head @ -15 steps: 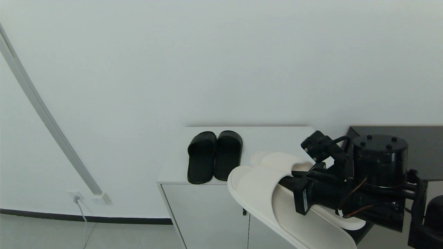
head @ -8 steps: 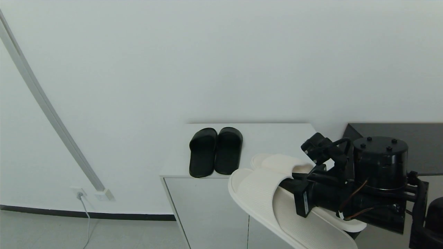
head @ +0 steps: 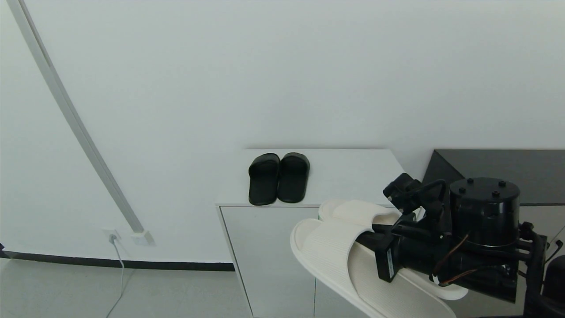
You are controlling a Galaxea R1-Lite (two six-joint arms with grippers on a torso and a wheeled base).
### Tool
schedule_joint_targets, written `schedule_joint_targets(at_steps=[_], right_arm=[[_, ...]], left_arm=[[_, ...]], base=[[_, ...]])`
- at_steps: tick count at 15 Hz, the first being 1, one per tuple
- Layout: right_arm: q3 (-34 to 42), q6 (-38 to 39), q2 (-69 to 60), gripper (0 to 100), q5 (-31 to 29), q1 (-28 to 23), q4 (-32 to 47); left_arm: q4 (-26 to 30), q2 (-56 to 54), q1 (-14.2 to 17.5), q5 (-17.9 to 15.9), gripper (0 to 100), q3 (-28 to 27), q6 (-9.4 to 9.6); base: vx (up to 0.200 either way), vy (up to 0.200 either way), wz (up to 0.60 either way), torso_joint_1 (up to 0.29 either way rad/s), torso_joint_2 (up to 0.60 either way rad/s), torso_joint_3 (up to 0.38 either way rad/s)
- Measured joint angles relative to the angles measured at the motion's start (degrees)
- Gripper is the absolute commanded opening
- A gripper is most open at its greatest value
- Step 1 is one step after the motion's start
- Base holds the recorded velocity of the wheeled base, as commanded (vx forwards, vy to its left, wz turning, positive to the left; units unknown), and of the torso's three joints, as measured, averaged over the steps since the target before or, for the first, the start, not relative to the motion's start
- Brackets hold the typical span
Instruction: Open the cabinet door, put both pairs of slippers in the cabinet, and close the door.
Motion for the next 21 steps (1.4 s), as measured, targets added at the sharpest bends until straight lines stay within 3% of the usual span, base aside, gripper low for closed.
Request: schedule_joint_targets(at_steps=[14, 21], right_arm=[[0.41, -0.55, 1.08, 0, 0.0, 0.15, -0.29], [0.6, -0.52, 1.57, 0, 0.02, 0.15, -0.4]], left_arm=[[0.0, 0.0, 0.0, 0.1, 0, 0.02, -0.02], [0.02, 0.0, 0.0, 0.1, 0, 0.02, -0.05]], base=[[0.0, 0.0, 0.0, 0.0, 0.0, 0.0], [0.0, 0.0, 0.0, -0.151, 0.34, 0.188]])
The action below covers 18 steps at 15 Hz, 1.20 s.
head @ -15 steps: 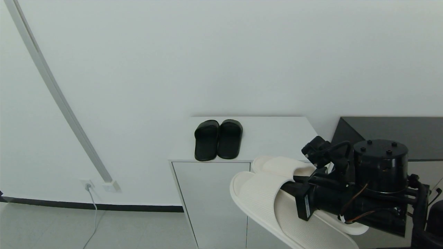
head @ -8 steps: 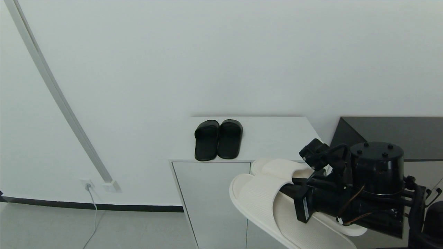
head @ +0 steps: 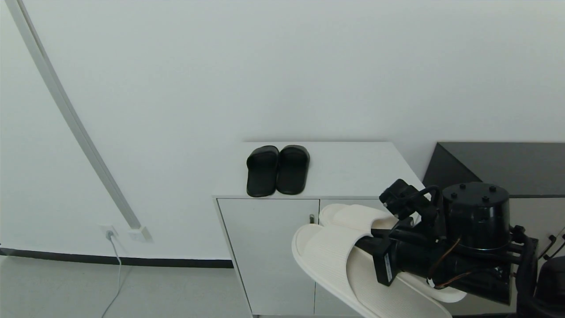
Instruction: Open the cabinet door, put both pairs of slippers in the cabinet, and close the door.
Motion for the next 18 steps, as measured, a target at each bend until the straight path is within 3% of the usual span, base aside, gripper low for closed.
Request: schedule_joint_targets(at_steps=[2, 3, 18], right_arm=[[0.0, 0.0, 0.09, 0, -0.05, 0.0, -0.01], [0.0, -0.05, 0.2, 0, -0.05, 0.05, -0.01], [0.39, -0.02, 0.85, 0, 0.24, 0.16, 0.02]], left_arm=[[0.0, 0.0, 0.0, -0.02, 0, 0.02, 0.05], [-0.02, 0.0, 0.0, -0.05, 100, 0.02, 0.05], [-0.02, 0.0, 0.0, 0.0, 100, -0.02, 0.05]], base=[[0.0, 0.0, 0.0, -0.166, 0.38, 0.215], [0.0, 0.0, 0.0, -0.173, 0.39, 0.217], [0.0, 0.0, 0.0, -0.207, 0.52, 0.31]])
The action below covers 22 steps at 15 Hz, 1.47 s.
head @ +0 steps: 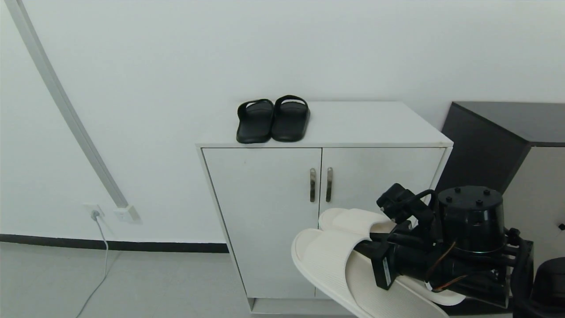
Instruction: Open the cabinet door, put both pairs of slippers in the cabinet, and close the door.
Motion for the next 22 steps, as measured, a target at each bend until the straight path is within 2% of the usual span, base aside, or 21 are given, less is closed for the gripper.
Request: schedule_joint_targets(at_steps=[10, 16, 17, 19, 20, 22], right_arm=[[0.28, -0.09, 0.17, 0, -0.45, 0.69, -0.11], [1.07, -0.06, 0.3, 0, -0.51, 1.16, -1.04], [1.33, -0.06, 0.37, 0, -0.56, 1.11, -2.11], [1.9, -0.06, 0.45, 0, -0.49, 1.05, -2.72], [2.04, -0.06, 0.48, 0, -0.51, 1.0, -2.79], [2.12, -0.06, 0.48, 0, -0.43, 0.96, -2.83]], left_arm=[[0.07, 0.0, 0.0, -0.13, 100, 0.0, 0.35], [0.18, 2.22, -0.07, -0.16, 100, -0.02, 0.52], [0.18, 2.71, -0.07, -0.29, 100, -0.52, 0.44], [0.13, 5.16, -0.1, -0.55, 100, -3.86, -0.9], [0.07, 7.31, -0.13, -1.22, 100, -5.71, -1.32], [-0.11, 12.96, -0.18, -5.83, 100, -8.91, -1.56]], base=[[0.0, 0.0, 0.0, -0.134, 0.47, 0.333], [0.0, 0.0, 0.0, -0.044, 0.42, 0.374], [0.0, 0.0, 0.0, 0.002, 0.19, 0.168], [0.0, 0.0, 0.0, 0.0, 0.08, 0.071], [0.0, 0.0, 0.0, 0.0, 0.0, 0.0], [0.0, 0.0, 0.0, 0.0, 0.0, 0.0]])
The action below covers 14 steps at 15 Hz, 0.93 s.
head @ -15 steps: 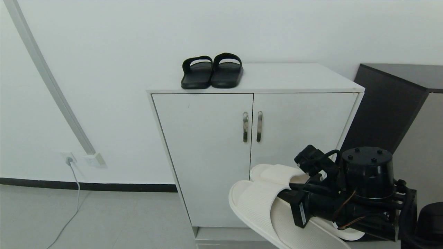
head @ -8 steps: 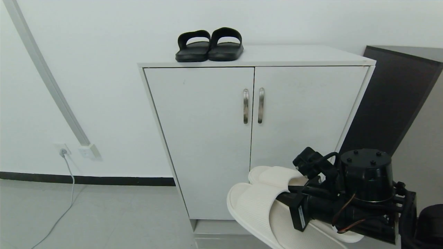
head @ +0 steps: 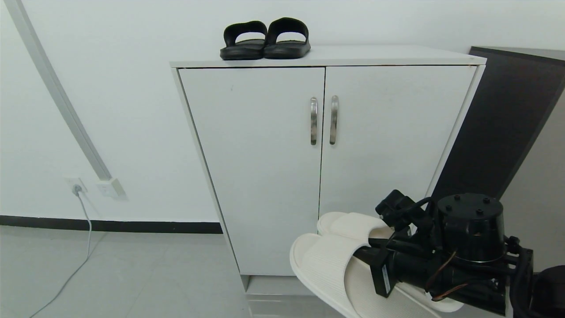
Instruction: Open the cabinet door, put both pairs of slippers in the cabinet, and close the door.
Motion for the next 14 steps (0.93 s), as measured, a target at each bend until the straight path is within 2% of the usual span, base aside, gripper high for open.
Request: schedule_joint_targets(at_steps=[3, 5, 7, 10, 14], right_arm=[[0.0, -1.08, 0.0, 0, 0.24, 0.04, -0.02], [0.15, -1.18, 0.02, 0, 0.43, 0.04, -0.02], [0.15, -1.22, 0.33, 0, 0.46, 0.09, -0.02], [0.15, -1.74, 0.69, 0, 0.22, 0.15, -0.02], [0.52, -1.9, 0.79, 0, 0.4, 0.2, -0.02]], left_arm=[[-0.18, 8.28, 0.0, -10.45, 100, -4.24, -0.09], [-0.93, 14.17, 0.0, -14.81, 100, -6.64, -0.07], [-4.75, 19.8, -0.23, -16.01, 100, -7.91, 0.06], [-13.92, 28.81, -2.56, -16.36, 100, -8.53, 0.06], [-26.87, 41.13, -11.28, -16.42, 100, -10.12, -0.32]], base=[[0.0, 0.0, 0.0, 0.0, 0.0, 0.0], [0.0, 0.0, 0.0, 0.0, 0.0, 0.0], [0.0, 0.0, 0.0, 0.0, 0.0, 0.0], [0.0, 0.0, 0.0, 0.0, 0.0, 0.0], [0.0, 0.0, 0.0, 0.0, 0.0, 0.0]])
